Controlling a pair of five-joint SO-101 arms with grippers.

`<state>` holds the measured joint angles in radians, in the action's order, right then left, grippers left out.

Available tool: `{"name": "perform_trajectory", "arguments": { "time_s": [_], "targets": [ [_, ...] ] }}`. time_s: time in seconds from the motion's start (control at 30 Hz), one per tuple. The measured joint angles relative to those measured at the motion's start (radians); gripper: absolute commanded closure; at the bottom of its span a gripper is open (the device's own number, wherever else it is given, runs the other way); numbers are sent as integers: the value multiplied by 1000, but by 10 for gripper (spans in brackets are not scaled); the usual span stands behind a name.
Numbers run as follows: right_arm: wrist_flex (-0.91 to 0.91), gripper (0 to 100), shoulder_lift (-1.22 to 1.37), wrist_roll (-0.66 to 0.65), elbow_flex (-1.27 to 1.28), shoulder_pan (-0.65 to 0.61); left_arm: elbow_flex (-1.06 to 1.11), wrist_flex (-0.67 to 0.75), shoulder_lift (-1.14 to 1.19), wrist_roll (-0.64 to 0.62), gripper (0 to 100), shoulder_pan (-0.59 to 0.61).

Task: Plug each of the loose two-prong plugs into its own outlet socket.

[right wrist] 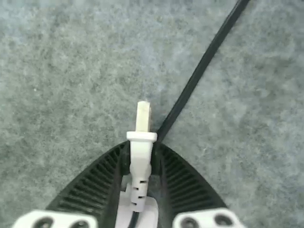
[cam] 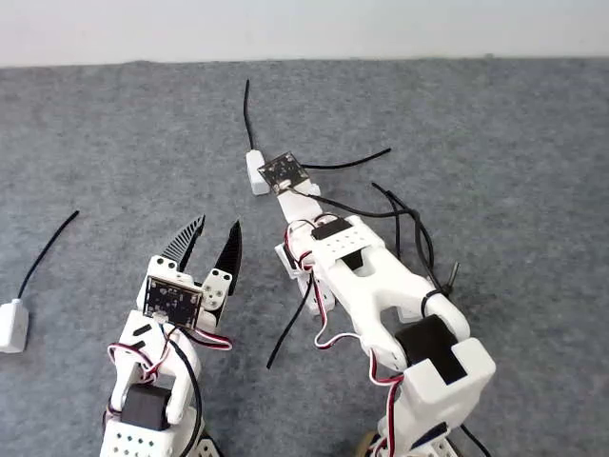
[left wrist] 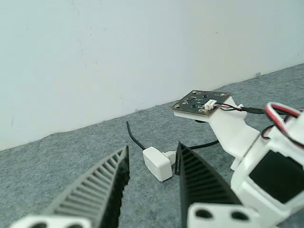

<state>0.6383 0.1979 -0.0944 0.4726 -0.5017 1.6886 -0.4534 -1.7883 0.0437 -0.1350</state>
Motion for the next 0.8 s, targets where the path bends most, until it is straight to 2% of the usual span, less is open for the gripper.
{"name": "perform_trajectory", "arguments": {
  "time_s": [0.33, 0.57, 0.8],
  "targets": [
    [11, 990, 0, -35, -2, 38, 0, 0, 0, 0, 840, 0],
    [229, 990, -26, -172, -92, 55, 0, 0, 0, 0, 840, 0],
    [330, 990, -178, -261, -98, 75, 0, 0, 0, 0, 840, 0]
  ]
}}
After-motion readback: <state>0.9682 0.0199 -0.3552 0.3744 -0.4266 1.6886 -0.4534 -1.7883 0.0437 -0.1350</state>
